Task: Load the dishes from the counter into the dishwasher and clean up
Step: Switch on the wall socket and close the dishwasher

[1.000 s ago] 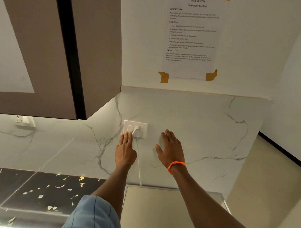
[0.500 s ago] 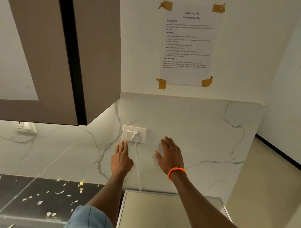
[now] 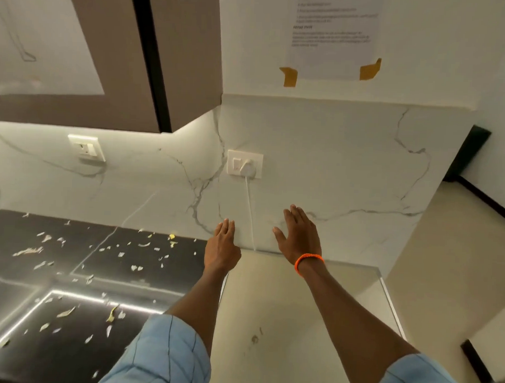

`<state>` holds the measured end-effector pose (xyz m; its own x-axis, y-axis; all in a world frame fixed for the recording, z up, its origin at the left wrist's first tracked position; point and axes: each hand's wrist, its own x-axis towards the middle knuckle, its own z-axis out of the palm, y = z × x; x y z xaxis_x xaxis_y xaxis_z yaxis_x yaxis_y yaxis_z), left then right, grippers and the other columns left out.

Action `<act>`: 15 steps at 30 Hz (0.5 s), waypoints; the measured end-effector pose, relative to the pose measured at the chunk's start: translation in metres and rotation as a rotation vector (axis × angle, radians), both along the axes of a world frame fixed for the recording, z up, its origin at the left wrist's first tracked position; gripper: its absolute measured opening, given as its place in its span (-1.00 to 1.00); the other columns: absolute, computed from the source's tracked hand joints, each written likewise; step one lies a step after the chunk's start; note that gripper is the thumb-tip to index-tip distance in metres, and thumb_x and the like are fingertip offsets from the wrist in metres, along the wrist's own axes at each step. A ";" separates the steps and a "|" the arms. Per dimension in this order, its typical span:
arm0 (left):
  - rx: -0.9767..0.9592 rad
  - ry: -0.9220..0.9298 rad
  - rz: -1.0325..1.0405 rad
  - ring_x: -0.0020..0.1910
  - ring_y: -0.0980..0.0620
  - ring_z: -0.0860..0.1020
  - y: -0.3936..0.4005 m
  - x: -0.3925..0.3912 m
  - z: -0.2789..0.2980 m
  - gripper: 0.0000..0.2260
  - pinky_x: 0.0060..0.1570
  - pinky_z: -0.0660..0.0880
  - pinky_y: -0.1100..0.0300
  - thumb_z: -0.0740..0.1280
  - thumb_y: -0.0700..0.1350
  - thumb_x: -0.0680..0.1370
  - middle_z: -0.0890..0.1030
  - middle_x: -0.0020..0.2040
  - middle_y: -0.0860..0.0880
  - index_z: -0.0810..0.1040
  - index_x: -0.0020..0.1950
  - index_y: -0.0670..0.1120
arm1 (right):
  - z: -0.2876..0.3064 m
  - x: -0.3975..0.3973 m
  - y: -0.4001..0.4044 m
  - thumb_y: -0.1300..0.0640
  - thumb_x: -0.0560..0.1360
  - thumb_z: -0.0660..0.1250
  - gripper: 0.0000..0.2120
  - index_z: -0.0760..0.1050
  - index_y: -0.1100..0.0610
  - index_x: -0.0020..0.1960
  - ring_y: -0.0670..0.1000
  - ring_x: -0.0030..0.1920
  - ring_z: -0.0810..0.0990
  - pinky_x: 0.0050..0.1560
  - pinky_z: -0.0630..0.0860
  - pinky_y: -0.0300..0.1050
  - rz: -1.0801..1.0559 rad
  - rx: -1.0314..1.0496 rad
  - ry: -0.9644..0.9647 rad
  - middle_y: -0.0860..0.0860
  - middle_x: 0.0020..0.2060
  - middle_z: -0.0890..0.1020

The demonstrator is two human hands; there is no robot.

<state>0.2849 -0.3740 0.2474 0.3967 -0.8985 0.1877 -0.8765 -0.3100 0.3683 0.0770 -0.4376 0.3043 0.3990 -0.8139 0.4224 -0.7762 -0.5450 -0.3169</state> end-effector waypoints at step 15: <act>0.168 0.175 0.108 0.39 -0.07 0.46 0.189 -0.118 -0.072 -0.51 0.31 0.48 0.02 0.22 -0.27 0.50 0.51 0.41 0.00 0.51 0.44 -0.09 | -0.116 -0.093 0.159 -0.08 0.60 0.26 -0.44 0.27 0.12 0.53 0.09 0.56 0.19 0.49 0.23 0.03 0.173 0.235 0.101 0.10 0.55 0.26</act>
